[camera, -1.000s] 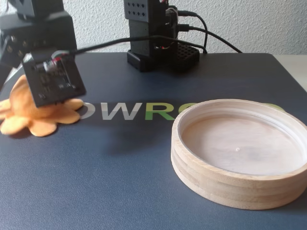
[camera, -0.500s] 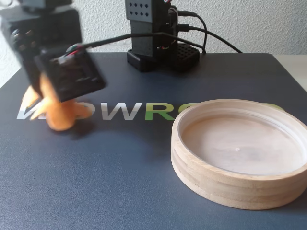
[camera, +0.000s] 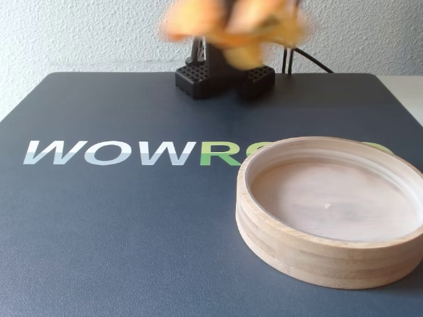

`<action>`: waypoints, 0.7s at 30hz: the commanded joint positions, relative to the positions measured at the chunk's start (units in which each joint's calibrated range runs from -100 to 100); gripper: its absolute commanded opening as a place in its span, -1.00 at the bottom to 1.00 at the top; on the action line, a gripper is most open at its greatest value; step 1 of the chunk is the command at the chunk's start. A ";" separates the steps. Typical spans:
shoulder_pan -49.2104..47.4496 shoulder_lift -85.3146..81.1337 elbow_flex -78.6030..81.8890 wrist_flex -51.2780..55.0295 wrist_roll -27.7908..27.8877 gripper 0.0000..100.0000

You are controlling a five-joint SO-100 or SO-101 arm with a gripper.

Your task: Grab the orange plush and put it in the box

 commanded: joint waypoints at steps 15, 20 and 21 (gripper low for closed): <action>-10.77 -26.13 21.19 0.03 -5.88 -0.93; -12.79 -2.77 7.32 1.50 -5.88 -0.93; -12.79 1.95 4.15 1.59 -5.93 -0.93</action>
